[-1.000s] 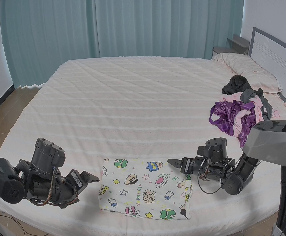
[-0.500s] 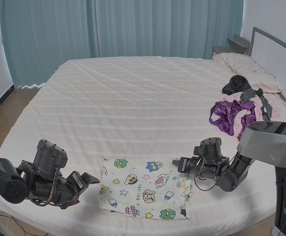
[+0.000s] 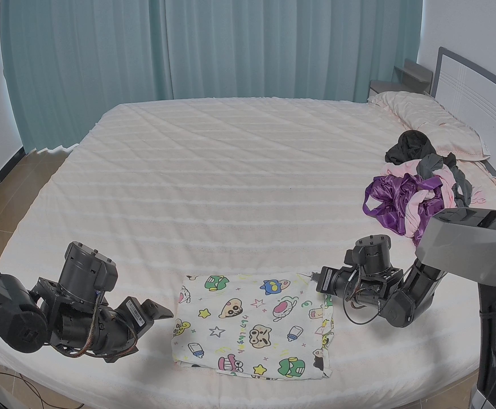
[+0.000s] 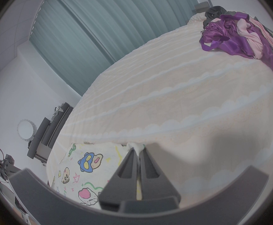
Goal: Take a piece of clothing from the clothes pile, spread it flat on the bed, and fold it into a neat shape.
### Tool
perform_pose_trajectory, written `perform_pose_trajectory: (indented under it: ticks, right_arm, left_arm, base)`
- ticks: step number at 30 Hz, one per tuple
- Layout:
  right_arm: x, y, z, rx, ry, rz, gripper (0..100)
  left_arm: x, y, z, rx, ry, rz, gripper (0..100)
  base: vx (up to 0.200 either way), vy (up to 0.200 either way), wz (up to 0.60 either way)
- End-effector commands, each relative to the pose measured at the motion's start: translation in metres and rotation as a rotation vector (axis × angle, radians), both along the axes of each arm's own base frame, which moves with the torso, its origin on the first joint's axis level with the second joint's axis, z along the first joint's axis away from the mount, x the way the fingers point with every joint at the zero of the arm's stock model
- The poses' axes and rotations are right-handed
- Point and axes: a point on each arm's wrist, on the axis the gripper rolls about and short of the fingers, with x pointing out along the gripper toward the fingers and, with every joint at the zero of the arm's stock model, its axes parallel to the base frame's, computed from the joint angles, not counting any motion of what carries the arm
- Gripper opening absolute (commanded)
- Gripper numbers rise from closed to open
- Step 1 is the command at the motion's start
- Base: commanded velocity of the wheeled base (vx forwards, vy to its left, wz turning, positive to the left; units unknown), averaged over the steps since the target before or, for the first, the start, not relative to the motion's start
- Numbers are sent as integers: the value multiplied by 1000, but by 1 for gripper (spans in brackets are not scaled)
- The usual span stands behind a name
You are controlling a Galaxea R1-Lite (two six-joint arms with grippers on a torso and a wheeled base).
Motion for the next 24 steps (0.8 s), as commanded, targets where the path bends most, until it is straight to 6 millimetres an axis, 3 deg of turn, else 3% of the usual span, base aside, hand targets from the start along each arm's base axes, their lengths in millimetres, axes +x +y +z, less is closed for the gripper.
perform_pose_trajectory:
  ticks: [1, 2, 3, 9, 11, 18, 24]
  right_arm:
    - [-1, 0, -1, -1, 2, 1, 0]
    - [0, 0, -1, -2, 3, -1, 0]
    - [0, 0, 0, -2, 1, -6, 100]
    - [2, -14, 14, -2, -25, -58, 100]
    - [-9, -19, 18, -9, -12, -59, 100]
    - [-65, -16, 31, -5, 78, -16, 100]
    - [-118, -11, 30, 7, 193, 39, 100]
  left_arm:
    - [0, 0, 0, 0, 1, 0, 100]
    - [0, 0, 0, 0, 0, 0, 100]
    - [0, 0, 0, 0, 1, 0, 100]
    - [1, 0, -2, 3, 7, 0, 100]
    - [2, -1, -2, 4, 8, 0, 100]
    - [2, -1, -2, 5, 10, 2, 100]
    - [2, -1, -2, 4, 8, 2, 100]
  base:
    - [0, 0, 0]
    - [0, 0, 0]
    - [0, 0, 0]
    - [0, 0, 0]
    - [0, 0, 0]
    - [0, 0, 0]
    - [0, 0, 0]
